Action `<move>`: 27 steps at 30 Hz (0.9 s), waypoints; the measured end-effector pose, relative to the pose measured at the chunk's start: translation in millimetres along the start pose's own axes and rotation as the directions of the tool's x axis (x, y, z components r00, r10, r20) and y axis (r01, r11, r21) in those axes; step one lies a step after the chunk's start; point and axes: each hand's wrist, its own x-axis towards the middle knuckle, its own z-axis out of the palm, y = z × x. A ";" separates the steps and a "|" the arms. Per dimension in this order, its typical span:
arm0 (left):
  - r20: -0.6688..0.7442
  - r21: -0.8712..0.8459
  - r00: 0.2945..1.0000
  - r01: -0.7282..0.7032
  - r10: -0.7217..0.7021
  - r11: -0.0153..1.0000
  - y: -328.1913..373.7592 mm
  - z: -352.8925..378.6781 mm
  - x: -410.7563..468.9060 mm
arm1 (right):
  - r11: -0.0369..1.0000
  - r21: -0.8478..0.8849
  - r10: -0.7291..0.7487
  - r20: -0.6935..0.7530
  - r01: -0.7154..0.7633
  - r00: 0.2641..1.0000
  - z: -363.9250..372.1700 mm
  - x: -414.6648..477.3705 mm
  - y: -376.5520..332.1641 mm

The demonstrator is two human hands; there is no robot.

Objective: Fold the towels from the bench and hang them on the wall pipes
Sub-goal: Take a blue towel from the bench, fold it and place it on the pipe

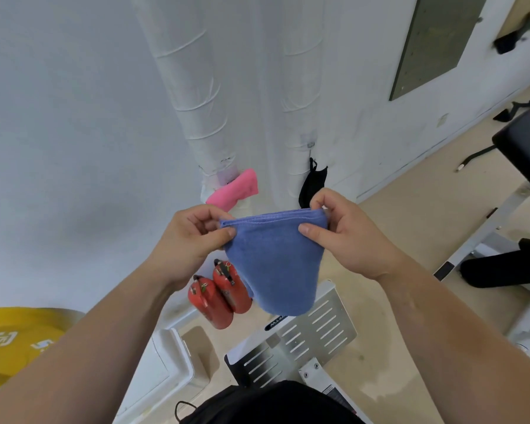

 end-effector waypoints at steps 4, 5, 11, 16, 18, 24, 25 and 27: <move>0.259 -0.017 0.964 0.061 -0.055 0.998 13.2 -7.9 8.0 | 0.980 0.196 -0.024 0.002 0.023 1.000 6.4 -0.4 -14.1; 0.352 -0.005 0.933 0.081 -0.074 0.997 19.0 -9.0 10.3 | 0.978 0.204 -0.039 0.015 0.035 0.999 7.2 -0.6 -16.5; 0.603 0.157 0.788 0.032 -0.122 0.987 59.1 9.0 24.2 | 0.980 0.187 -0.069 0.027 0.063 0.997 8.5 -0.5 -26.5; 0.652 0.293 0.742 -0.058 -0.155 0.954 73.9 28.0 29.3 | 0.956 0.290 -0.032 -0.074 0.053 0.997 6.6 -4.5 -15.6; 0.598 0.363 0.785 -0.087 -0.161 0.928 73.5 34.9 31.4 | 0.934 0.356 0.004 -0.115 0.038 0.993 7.7 -9.3 -4.7; 0.457 0.354 0.872 0.003 -0.176 0.935 59.4 34.7 36.4 | 0.883 0.396 0.219 0.129 -0.253 0.967 25.3 -34.9 47.8; 0.441 0.346 0.881 0.011 -0.173 0.938 58.8 32.7 37.4 | 0.904 0.307 0.250 0.180 -0.296 0.951 31.8 -37.0 57.0; 0.405 0.339 0.901 0.011 -0.157 0.941 59.8 26.9 40.6 | 0.929 0.126 0.320 0.203 -0.348 0.926 44.0 -38.4 75.9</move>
